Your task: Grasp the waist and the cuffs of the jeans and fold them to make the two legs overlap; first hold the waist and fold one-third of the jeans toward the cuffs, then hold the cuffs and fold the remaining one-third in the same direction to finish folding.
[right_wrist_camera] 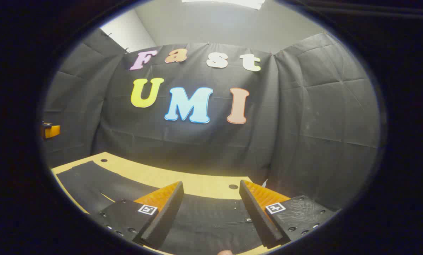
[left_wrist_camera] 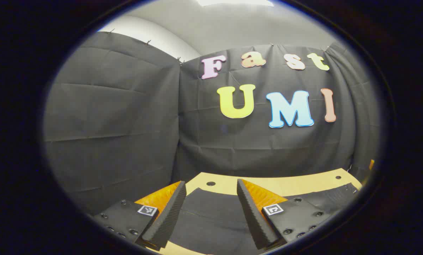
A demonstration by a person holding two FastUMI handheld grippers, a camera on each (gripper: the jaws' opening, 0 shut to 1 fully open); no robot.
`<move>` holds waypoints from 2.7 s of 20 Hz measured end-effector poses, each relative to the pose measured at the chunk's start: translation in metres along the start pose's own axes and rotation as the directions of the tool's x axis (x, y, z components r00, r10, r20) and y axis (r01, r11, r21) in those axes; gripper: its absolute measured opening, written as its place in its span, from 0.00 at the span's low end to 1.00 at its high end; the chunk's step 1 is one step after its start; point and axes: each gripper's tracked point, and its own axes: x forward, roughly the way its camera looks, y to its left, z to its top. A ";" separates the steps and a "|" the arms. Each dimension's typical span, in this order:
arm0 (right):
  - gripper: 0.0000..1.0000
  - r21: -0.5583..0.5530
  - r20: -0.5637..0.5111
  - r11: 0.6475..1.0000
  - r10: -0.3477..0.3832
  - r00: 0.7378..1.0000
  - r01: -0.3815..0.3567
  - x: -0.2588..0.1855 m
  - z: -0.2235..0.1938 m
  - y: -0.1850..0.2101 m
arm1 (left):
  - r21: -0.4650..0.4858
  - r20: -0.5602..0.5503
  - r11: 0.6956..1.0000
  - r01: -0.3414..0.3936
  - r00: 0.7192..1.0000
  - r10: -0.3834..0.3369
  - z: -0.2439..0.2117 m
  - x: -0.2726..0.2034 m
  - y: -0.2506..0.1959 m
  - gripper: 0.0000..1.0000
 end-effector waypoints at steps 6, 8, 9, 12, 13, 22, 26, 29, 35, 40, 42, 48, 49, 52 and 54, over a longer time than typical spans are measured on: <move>0.95 0.002 -0.004 1.000 -0.001 1.000 0.001 0.000 -0.003 -0.001 | 0.000 0.002 1.000 -0.005 1.000 0.005 0.000 -0.003 0.002 0.92; 0.95 0.001 -0.002 1.000 0.001 1.000 -0.001 -0.001 -0.003 0.000 | 0.000 0.002 1.000 -0.001 1.000 0.001 0.001 -0.005 0.001 0.92; 0.95 -0.002 -0.003 1.000 0.001 1.000 -0.001 0.000 -0.004 0.000 | 0.002 0.000 1.000 0.001 1.000 -0.001 0.000 -0.005 0.000 0.92; 0.94 -0.004 -0.005 1.000 0.004 1.000 -0.004 -0.001 -0.005 0.001 | 0.006 0.002 1.000 -0.001 1.000 0.001 0.000 -0.005 0.000 0.92; 0.94 -0.002 -0.006 1.000 0.006 1.000 -0.006 -0.001 -0.006 0.001 | 0.007 0.001 1.000 -0.001 1.000 0.000 0.000 -0.006 -0.001 0.92; 0.94 0.021 -0.025 1.000 -0.012 1.000 0.013 -0.005 -0.014 -0.004 | -0.025 -0.009 0.999 -0.020 1.000 0.020 -0.005 -0.012 0.010 0.92; 0.95 0.020 -0.074 0.997 -0.078 0.994 0.079 -0.006 -0.029 -0.019 | -0.068 -0.056 0.997 -0.033 0.998 0.029 -0.024 -0.006 0.020 0.92; 0.94 0.026 -0.165 0.993 -0.113 0.980 0.119 -0.009 -0.054 -0.026 | -0.164 -0.149 0.985 -0.059 0.988 0.035 -0.053 0.003 0.034 0.94; 0.95 0.197 -0.402 0.952 -0.138 0.905 0.233 -0.019 -0.112 -0.043 | -0.510 -0.419 0.827 -0.238 0.908 0.003 -0.144 0.021 0.084 0.95; 0.96 0.361 -0.631 0.862 -0.055 0.774 0.355 -0.041 -0.175 -0.043 | -0.637 -0.594 0.619 -0.459 0.804 -0.016 -0.224 0.014 0.140 0.97; 0.96 0.399 -0.682 0.824 -0.026 0.731 0.402 -0.037 -0.194 -0.042 | -0.641 -0.656 0.546 -0.539 0.754 -0.026 -0.248 0.005 0.157 0.96; 0.96 0.563 -0.749 0.623 0.106 0.654 0.543 -0.045 -0.228 -0.039 | -0.649 -0.728 0.373 -0.663 0.683 -0.052 -0.293 0.001 0.168 0.97; 0.96 0.578 -0.751 0.600 0.126 0.649 0.553 -0.044 -0.232 -0.037 | -0.643 -0.735 0.365 -0.673 0.676 -0.048 -0.294 0.002 0.170 0.97; 0.96 0.596 -0.766 0.545 0.164 0.622 0.590 -0.046 -0.241 -0.033 | -0.623 -0.756 0.347 -0.701 0.654 -0.036 -0.305 0.004 0.174 0.97; 0.96 0.613 -0.766 0.492 0.178 0.617 0.619 -0.045 -0.243 -0.033 | -0.613 -0.766 0.338 -0.714 0.641 -0.036 -0.311 0.005 0.175 0.97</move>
